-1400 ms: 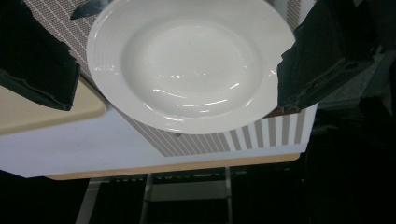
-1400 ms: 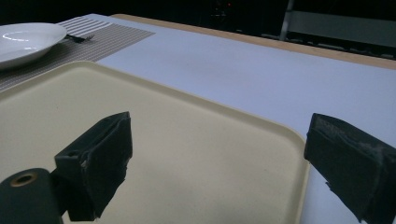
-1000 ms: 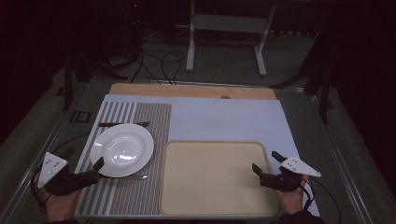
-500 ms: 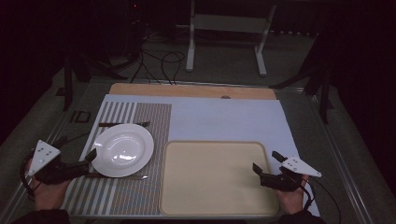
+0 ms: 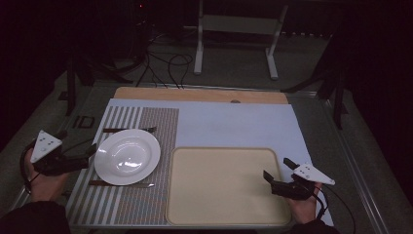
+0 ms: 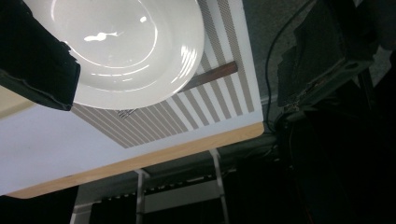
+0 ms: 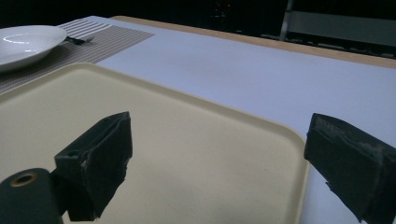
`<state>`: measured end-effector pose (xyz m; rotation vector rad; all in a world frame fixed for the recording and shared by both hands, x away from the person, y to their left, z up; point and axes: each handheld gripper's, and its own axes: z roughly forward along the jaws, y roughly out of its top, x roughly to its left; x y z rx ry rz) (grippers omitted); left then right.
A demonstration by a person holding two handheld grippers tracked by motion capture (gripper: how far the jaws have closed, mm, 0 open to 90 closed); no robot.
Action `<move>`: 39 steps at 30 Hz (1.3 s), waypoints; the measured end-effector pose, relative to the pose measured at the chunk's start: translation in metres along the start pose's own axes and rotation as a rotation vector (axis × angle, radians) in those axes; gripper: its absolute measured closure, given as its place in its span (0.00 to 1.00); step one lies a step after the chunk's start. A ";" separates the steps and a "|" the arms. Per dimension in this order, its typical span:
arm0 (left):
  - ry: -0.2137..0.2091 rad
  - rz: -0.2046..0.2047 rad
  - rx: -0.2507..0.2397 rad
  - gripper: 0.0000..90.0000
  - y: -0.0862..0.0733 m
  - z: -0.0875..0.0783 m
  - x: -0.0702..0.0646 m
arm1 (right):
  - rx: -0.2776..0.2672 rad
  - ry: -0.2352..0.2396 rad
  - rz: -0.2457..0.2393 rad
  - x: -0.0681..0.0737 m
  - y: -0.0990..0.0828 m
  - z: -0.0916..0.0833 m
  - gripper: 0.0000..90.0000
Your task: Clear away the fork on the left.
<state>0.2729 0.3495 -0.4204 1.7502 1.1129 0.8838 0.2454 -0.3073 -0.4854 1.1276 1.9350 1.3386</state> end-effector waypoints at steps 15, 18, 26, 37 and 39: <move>0.015 0.015 0.110 0.00 0.016 0.040 0.028 | -0.003 -0.015 0.001 -0.001 -0.001 -0.001 0.09; 0.020 0.031 0.146 0.00 0.022 0.054 0.035 | -0.004 -0.016 0.008 -0.002 -0.001 -0.002 0.09; -0.006 0.061 0.234 0.00 0.025 0.086 0.042 | 0.004 -0.023 0.006 -0.003 -0.002 -0.001 0.09; -0.062 0.041 0.440 0.00 0.025 0.146 0.054 | 0.027 -0.027 0.021 -0.006 -0.006 0.003 0.09; -0.062 0.030 0.469 0.00 0.023 0.157 0.056 | 0.030 -0.028 0.020 -0.006 -0.006 0.003 0.09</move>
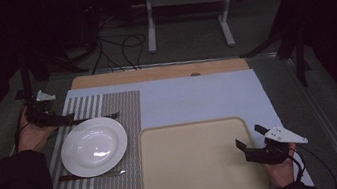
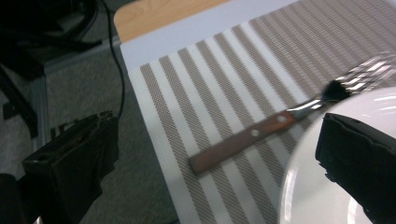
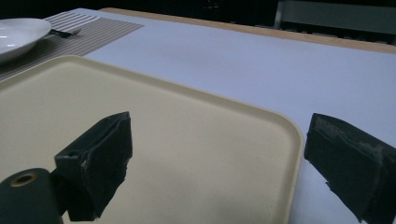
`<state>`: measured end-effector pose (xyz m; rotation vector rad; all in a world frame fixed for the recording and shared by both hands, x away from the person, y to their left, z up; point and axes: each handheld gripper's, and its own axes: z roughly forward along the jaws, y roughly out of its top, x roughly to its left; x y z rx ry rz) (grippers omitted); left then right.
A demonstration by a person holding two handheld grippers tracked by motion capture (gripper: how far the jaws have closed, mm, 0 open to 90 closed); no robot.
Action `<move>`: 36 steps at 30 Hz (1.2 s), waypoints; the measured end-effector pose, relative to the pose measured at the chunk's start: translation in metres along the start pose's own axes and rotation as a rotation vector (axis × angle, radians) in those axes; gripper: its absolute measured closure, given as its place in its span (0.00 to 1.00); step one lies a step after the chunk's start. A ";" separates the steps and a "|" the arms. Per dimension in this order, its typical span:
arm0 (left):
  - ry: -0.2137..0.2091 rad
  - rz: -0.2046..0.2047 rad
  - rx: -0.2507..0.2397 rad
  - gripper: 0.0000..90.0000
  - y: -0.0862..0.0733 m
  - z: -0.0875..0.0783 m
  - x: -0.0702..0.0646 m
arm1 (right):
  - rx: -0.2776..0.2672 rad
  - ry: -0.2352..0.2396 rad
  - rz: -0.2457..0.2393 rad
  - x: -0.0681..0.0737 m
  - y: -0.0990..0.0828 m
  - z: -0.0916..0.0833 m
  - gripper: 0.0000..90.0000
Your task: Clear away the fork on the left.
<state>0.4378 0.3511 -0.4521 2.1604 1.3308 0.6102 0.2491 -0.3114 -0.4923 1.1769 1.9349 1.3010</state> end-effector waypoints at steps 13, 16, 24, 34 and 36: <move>0.071 0.022 0.193 0.14 0.003 0.045 -0.004 | 0.018 0.000 -0.005 0.001 -0.001 0.001 0.09; 0.048 0.032 0.234 0.15 0.000 0.051 -0.005 | 0.020 0.000 -0.007 0.001 -0.001 0.001 0.09; -0.039 0.038 0.287 0.23 -0.003 0.060 -0.001 | 0.039 -0.002 -0.016 0.001 -0.002 0.003 0.09; -0.144 0.054 0.254 0.33 -0.003 0.066 0.003 | 0.058 -0.015 -0.017 0.001 -0.003 0.006 0.09; -0.162 0.048 0.249 0.38 -0.004 0.066 0.003 | 0.061 -0.014 -0.016 0.001 -0.003 0.006 0.09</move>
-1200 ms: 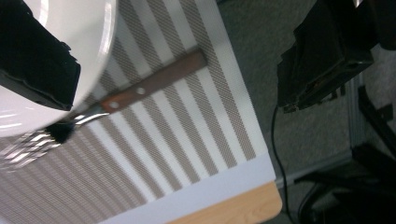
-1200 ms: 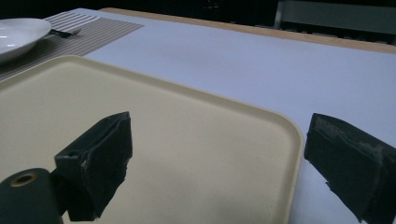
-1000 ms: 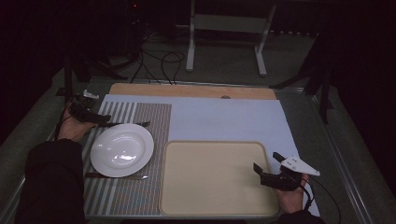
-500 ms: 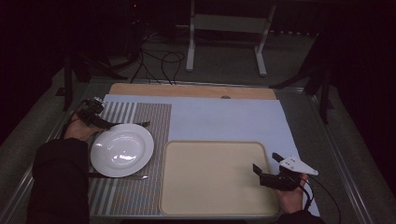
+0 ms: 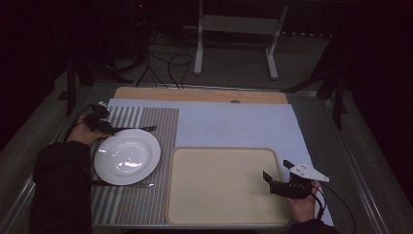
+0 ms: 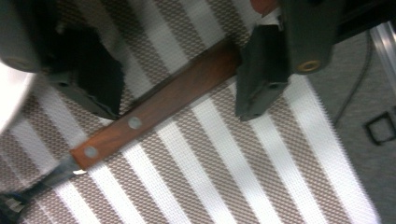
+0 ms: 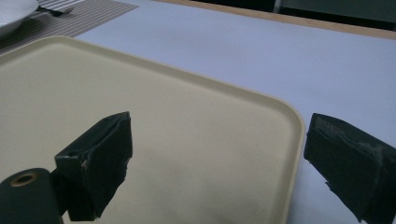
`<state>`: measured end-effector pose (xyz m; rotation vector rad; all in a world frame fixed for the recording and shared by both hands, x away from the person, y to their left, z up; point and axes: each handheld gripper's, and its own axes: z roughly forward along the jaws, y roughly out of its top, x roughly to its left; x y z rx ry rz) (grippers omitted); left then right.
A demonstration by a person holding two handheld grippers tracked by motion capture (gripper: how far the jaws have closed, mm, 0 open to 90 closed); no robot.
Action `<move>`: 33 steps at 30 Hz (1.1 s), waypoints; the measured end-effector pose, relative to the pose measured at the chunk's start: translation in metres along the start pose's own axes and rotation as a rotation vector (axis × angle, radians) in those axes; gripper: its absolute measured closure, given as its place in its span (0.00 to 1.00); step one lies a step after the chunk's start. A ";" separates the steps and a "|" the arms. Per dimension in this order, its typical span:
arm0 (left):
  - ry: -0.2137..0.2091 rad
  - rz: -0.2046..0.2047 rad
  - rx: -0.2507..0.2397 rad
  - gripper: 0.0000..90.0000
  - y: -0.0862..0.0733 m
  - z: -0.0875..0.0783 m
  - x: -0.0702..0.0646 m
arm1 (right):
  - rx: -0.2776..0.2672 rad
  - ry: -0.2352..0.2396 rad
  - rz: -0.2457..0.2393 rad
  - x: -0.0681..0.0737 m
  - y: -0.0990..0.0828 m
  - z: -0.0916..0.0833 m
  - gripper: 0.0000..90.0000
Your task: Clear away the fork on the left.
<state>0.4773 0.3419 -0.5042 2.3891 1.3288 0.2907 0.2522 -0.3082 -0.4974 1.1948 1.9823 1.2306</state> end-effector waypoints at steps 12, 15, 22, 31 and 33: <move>-0.013 0.035 -0.006 0.47 0.001 -0.001 -0.003 | 0.002 0.004 -0.004 -0.001 0.000 -0.002 0.09; -0.019 0.036 -0.010 0.48 0.000 -0.001 -0.002 | 0.006 0.006 -0.005 -0.001 0.000 -0.001 0.09; -0.039 0.095 0.000 0.69 0.002 -0.003 -0.011 | 0.011 0.007 -0.008 0.000 0.000 0.000 0.09; -0.036 0.055 -0.002 0.84 0.000 -0.004 -0.015 | 0.003 0.014 -0.004 -0.001 0.001 -0.002 0.09; -0.030 0.047 0.002 0.84 0.001 -0.004 -0.016 | -0.001 0.016 -0.004 -0.002 0.001 -0.002 0.09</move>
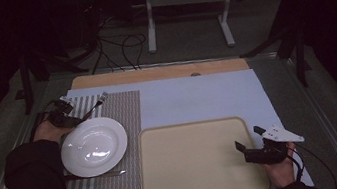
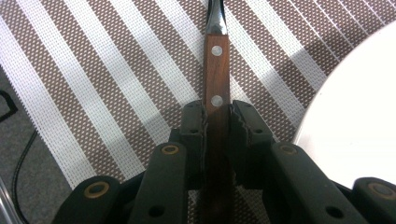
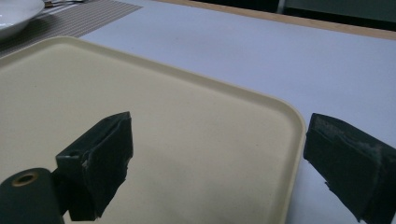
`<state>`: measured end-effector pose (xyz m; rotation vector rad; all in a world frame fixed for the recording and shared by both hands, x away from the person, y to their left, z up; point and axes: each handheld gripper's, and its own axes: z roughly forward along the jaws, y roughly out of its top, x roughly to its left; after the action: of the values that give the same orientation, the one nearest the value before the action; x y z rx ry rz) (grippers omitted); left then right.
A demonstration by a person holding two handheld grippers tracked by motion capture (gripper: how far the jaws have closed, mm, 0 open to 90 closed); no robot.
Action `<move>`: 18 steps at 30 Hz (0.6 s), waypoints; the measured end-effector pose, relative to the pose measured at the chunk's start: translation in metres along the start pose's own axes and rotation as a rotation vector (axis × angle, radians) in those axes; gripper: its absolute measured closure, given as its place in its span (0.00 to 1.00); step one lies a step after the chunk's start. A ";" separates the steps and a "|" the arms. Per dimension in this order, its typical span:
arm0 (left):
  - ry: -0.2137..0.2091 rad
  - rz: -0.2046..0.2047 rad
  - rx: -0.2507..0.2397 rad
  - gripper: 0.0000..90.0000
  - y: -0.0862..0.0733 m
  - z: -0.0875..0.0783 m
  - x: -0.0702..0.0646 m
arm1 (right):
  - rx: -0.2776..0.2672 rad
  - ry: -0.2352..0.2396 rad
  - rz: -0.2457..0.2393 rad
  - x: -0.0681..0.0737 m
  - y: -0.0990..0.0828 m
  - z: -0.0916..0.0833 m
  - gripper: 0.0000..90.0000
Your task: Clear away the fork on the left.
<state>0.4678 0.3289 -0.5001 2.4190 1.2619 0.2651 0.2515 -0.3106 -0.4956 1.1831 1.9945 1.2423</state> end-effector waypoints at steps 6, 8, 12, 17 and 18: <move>0.029 0.008 0.058 0.84 0.008 0.000 -0.005 | 0.003 0.008 0.003 0.000 0.000 0.001 0.09; 0.041 0.010 0.078 0.84 0.011 0.000 -0.006 | 0.001 0.010 0.003 0.000 0.000 0.001 0.09; 0.065 0.002 0.087 0.84 0.012 0.000 -0.009 | -0.003 0.010 0.008 -0.001 0.001 0.000 0.09; 0.073 -0.002 0.073 0.85 0.012 -0.006 -0.010 | -0.003 0.012 0.008 -0.001 0.001 0.000 0.09; 0.079 -0.005 0.068 0.85 0.012 -0.007 -0.011 | -0.005 0.012 0.011 -0.001 0.001 0.000 0.09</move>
<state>0.4685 0.3156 -0.4884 2.4847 1.3317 0.3246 0.2519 -0.3115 -0.4947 1.1877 1.9953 1.2621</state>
